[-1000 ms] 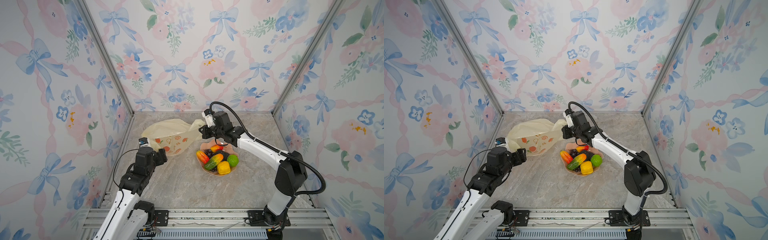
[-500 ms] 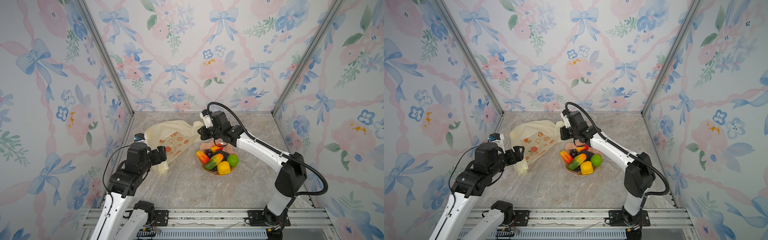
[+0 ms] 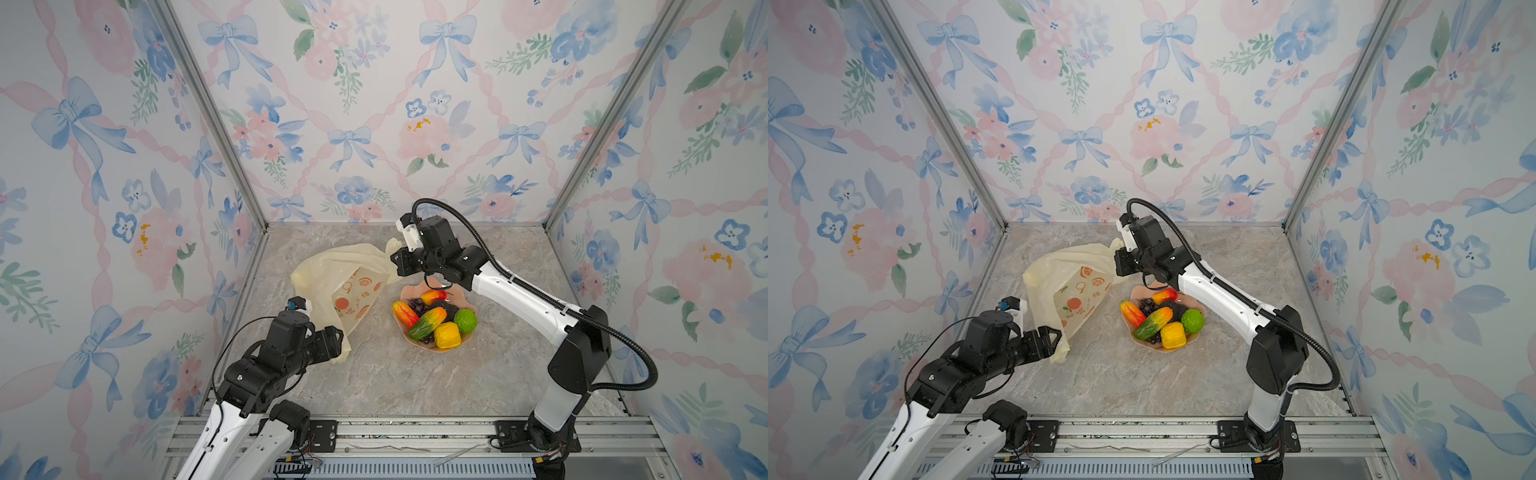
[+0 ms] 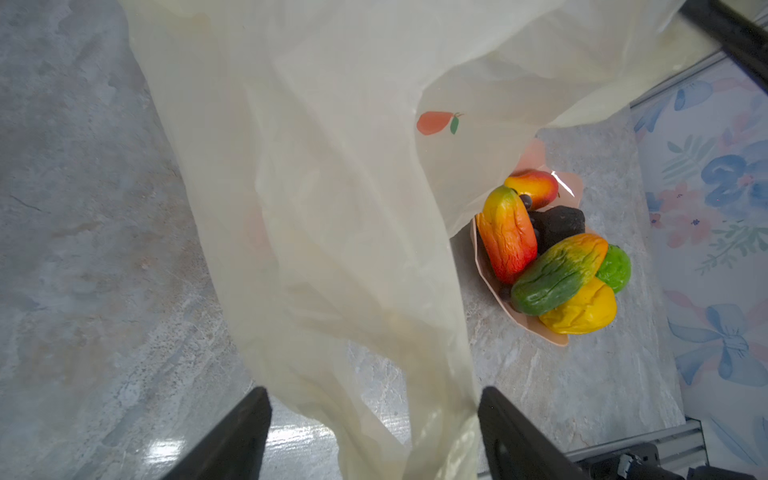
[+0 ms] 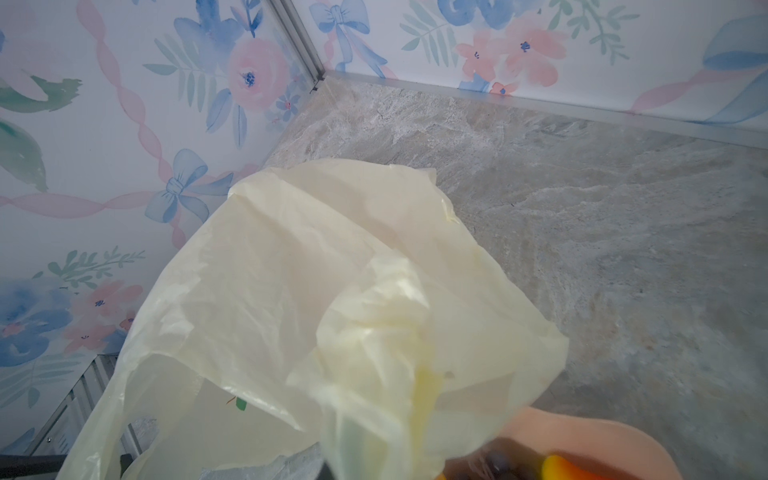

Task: Place the fruits into the plastic bag

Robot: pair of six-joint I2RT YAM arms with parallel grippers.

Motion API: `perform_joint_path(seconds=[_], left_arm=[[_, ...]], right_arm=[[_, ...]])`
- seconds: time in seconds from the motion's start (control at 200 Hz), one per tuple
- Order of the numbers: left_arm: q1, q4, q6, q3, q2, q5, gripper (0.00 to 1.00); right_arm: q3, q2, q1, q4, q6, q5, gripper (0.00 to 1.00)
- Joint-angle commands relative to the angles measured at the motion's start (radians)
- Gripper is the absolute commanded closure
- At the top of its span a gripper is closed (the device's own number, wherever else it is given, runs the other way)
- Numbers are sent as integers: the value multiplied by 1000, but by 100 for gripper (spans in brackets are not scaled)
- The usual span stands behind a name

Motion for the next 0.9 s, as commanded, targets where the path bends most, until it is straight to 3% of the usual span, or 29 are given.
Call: perform_joint_path(seconds=[0.0,0.25,0.745,0.805,0.835,0.895], left_arm=[[-33,-19,-75,-6,-1,0,20],[-61,-7,-88,15,62,50,22],[-114,130,-95,-21,157,6,29],[-126,155,-101,-42,169,2,34],[-131,168,-106,-51,173,1,43],[-138,189,-115,-89,173,-6,77]], right_arm=[[27,25,17,-18,20,11,100],[28,25,27,-11,22,22,100],[36,26,51,-5,33,28,100],[32,25,51,-1,33,31,100],[30,23,52,3,31,31,100],[27,23,49,9,25,31,100]])
